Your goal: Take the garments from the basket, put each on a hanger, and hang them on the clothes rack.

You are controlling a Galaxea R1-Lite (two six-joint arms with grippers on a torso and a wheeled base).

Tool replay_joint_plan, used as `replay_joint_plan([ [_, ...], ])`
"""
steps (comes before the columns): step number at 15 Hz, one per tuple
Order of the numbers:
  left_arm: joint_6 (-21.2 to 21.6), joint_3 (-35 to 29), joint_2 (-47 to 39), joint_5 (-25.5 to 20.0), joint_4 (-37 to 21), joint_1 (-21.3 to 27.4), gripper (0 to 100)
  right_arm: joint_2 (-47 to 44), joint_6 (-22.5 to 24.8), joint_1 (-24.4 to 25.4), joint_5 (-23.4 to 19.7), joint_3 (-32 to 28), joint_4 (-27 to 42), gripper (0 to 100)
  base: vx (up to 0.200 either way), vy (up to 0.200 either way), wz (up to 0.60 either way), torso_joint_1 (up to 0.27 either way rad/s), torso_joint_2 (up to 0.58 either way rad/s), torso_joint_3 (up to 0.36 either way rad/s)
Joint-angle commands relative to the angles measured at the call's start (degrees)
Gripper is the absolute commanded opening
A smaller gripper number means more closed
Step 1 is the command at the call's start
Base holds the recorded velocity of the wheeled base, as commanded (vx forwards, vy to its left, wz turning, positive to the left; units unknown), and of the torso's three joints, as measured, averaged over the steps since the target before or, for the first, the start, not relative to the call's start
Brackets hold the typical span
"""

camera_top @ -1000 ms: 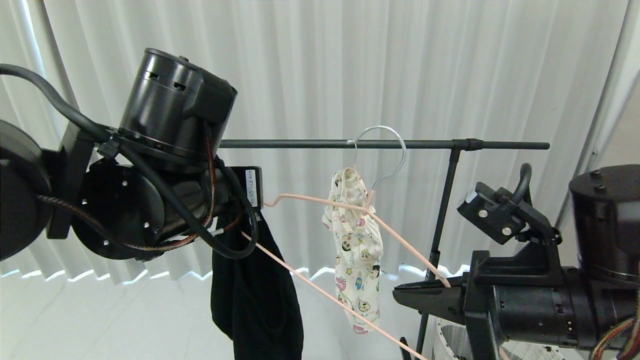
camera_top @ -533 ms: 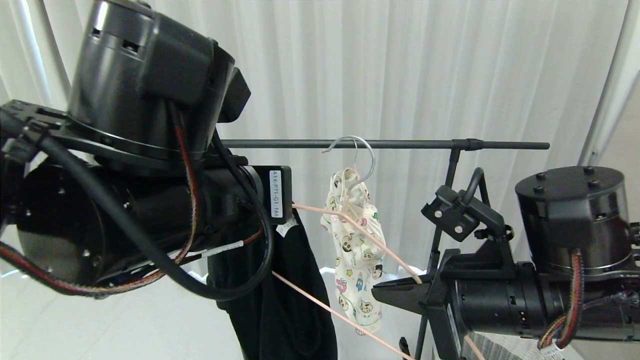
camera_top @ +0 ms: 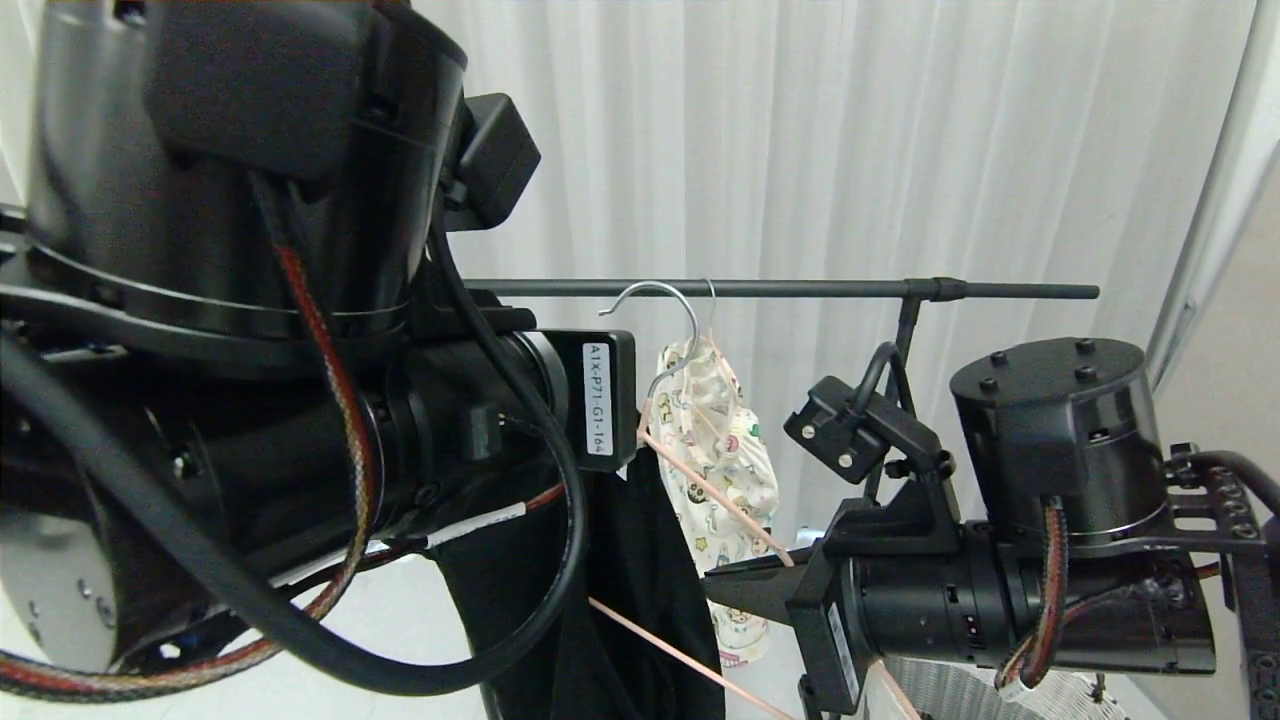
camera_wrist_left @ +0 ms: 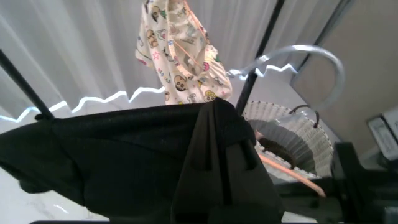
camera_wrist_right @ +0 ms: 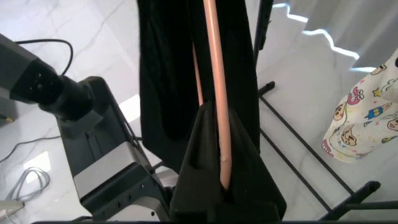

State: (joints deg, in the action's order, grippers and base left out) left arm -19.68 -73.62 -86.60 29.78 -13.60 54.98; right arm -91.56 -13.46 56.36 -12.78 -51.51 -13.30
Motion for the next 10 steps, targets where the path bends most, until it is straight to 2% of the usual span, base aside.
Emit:
replay_joint_plan([
  [1, 0.0, 0.7, 0.3, 0.1, 0.0, 0.5, 0, -0.1, 0.0, -0.9, 0.0, 0.0, 0.0, 0, 0.000, 0.000, 0.00, 0.000, 0.00, 0.000],
  [3, 0.0, 1.2, 1.2, 0.1, 0.0, 0.5, 0, 0.2, 0.0, -2.2, 0.2, 0.0, 0.0, 0, 0.000, 0.000, 0.00, 0.000, 0.00, 0.000],
  [4, 0.0, 1.8, 1.5, 0.1, 0.2, 0.5, 100, 0.2, 0.0, -2.7, 0.6, 0.1, 0.0, 0, 0.000, 0.000, 0.00, 0.000, 0.00, 0.000],
  [7, 0.4, 2.8, 2.8, 0.2, 0.2, 0.4, 100, 0.2, 0.1, -3.9, 3.6, 0.1, -0.1, 0, 0.000, 0.000, 0.00, 0.000, 0.00, 0.000],
  [10, 0.7, 5.4, 4.7, 0.3, 0.3, 0.3, 100, 0.7, 0.3, -5.6, 3.8, 0.3, -1.9, 0, 0.000, 0.000, 0.00, 0.000, 0.00, 0.000],
])
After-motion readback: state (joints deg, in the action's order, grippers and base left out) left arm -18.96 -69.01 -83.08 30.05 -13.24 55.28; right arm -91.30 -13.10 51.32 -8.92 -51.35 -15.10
